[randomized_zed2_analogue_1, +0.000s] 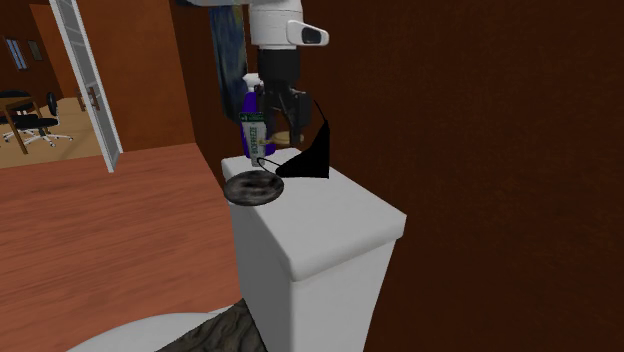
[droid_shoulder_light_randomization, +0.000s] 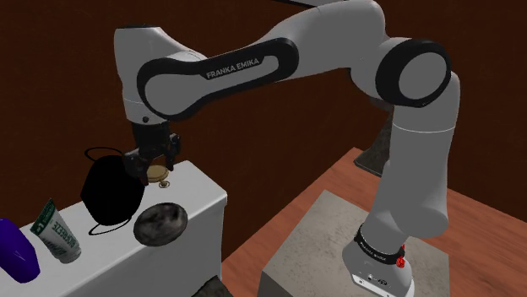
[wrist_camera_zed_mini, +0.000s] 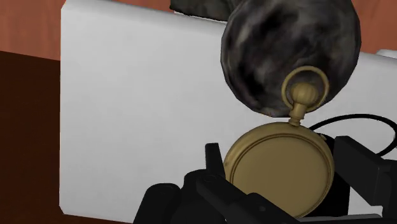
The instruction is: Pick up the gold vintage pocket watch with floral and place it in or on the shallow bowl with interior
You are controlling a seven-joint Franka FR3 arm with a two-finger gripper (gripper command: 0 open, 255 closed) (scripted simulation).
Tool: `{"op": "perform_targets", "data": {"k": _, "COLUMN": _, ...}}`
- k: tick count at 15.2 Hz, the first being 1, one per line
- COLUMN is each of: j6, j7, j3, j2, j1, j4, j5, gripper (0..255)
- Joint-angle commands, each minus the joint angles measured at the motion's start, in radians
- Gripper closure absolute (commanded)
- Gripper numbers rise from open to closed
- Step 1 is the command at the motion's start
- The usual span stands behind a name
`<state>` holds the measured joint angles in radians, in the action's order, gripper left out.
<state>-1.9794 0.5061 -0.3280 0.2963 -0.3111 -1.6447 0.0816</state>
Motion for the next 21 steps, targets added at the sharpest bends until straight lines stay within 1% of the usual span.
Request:
{"op": "perform_targets", "data": {"k": 1, "j6": -0.006, "j7": 0.042, "j3": -0.016, "j2": -0.034, "j1": -0.023, "j4": -0.038, "j5": -0.004, "gripper": 255}}
{"op": "perform_targets", "data": {"k": 3, "j6": -0.014, "j7": 0.09, "j3": -0.035, "j2": -0.061, "j1": -0.051, "j4": -0.074, "j5": -0.006, "gripper": 255}}
{"op": "perform_targets", "data": {"k": 17, "j6": -0.183, "j7": 0.107, "j3": -0.026, "j2": -0.002, "j1": -0.056, "j4": -0.188, "j5": 0.022, "gripper": 255}}
{"op": "perform_targets", "data": {"k": 21, "j6": -0.188, "j7": 0.108, "j3": -0.025, "j2": 0.0, "j1": -0.056, "j4": -0.19, "j5": 0.023, "gripper": 255}}
